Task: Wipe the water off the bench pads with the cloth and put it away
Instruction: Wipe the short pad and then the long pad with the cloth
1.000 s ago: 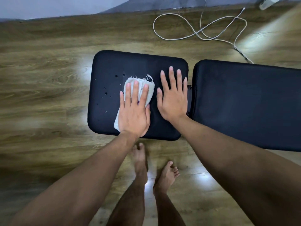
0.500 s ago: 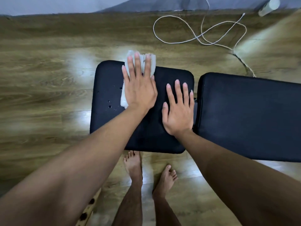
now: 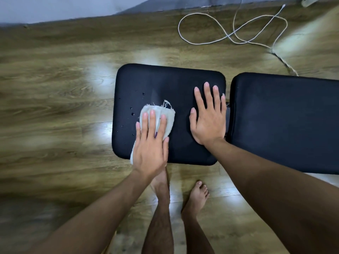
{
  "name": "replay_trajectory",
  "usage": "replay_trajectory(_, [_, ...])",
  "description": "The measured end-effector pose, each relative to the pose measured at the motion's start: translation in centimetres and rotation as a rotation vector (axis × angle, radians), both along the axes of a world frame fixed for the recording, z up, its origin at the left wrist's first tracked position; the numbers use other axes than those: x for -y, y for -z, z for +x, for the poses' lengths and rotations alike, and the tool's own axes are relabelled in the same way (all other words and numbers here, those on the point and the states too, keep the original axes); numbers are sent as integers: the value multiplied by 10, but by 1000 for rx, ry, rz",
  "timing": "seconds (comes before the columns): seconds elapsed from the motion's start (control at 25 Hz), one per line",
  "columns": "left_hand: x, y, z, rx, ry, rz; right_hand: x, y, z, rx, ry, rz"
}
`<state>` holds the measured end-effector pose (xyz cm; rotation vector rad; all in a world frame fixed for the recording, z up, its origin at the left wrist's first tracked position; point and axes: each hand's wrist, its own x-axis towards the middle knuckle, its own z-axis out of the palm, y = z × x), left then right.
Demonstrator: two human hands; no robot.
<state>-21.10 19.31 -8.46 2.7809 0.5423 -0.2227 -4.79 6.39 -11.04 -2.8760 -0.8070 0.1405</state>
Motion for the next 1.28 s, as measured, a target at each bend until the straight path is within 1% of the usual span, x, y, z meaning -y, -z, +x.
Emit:
replay_trajectory(0.08, [-11, 0, 14, -3, -10, -4, 0, 2, 1, 12, 0, 1])
replay_trajectory(0.24, [-48, -1, 88, -50, -189, 24, 2, 4, 1, 17, 7, -1])
replay_trajectory(0.36, [-74, -2, 125, -48, -210, 38, 0, 4, 1, 16, 7, -1])
replay_trajectory(0.44, [-76, 0, 124, -38, -188, 54, 0, 2, 1, 7, 8, -4])
replay_trajectory(0.56, [-66, 3, 100, -10, -162, 44, 0, 0, 1, -3, 10, -16])
replay_trajectory(0.8, [-25, 8, 5, -13, -197, 47, 0, 1, 1, 7, 8, -17])
replay_trajectory(0.88, [-18, 9, -12, -23, -183, 42, 1, 3, 1, 21, 12, -2])
replay_trajectory(1.04, [-34, 6, 6, -44, -171, 34, 1, 7, 1, 33, 11, 14])
replay_trajectory(1.28, [-90, 2, 82, -13, -249, 18, 2, 9, 1, 50, 10, 25])
